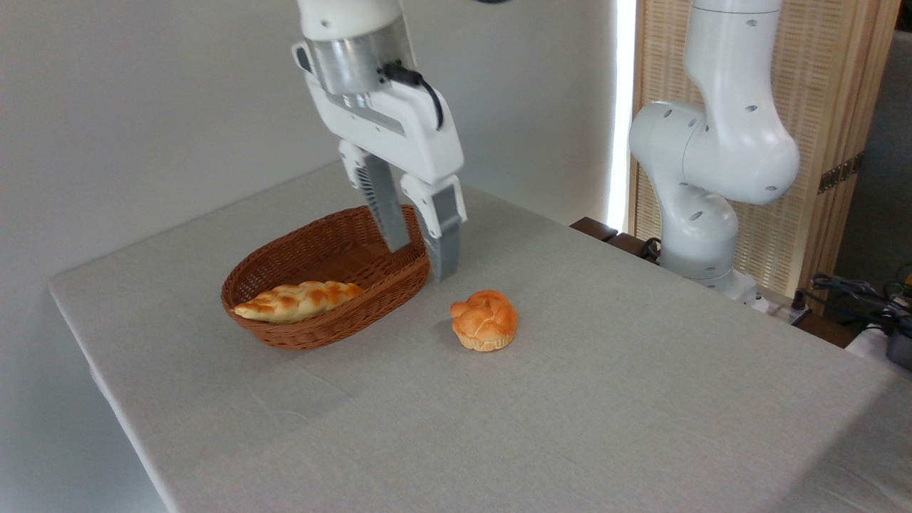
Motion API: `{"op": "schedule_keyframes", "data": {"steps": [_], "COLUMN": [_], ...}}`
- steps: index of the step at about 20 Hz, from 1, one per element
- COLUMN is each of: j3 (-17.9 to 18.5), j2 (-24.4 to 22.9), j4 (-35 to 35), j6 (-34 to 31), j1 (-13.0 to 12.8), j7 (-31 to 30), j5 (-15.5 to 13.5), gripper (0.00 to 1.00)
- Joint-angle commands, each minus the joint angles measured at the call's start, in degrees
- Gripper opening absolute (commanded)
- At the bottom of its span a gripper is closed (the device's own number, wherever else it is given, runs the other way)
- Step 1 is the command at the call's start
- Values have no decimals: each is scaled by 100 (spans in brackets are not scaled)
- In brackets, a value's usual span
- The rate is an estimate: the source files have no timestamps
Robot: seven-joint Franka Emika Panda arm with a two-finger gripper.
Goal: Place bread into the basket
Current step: 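Move the open gripper from the basket down over the orange bun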
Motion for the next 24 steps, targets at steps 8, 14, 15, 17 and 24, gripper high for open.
{"op": "schedule_keyframes", "data": {"steps": [8,14,15,17,24], "j3": [271,262,262,262,262], "j2": [-1131,-1113,-1122,-1104,-1069], "j4": [-2812,-3032,-3050,-3085,-3182], "j6": [1368,1438,1438,1447,1693], "j1": [-639,-675,-675,-693,-702], "j7": [768,1198,1260,1270,1270], "j5": [65,-14,-32,-32,-32], "gripper": [100,100,100,100,100]}}
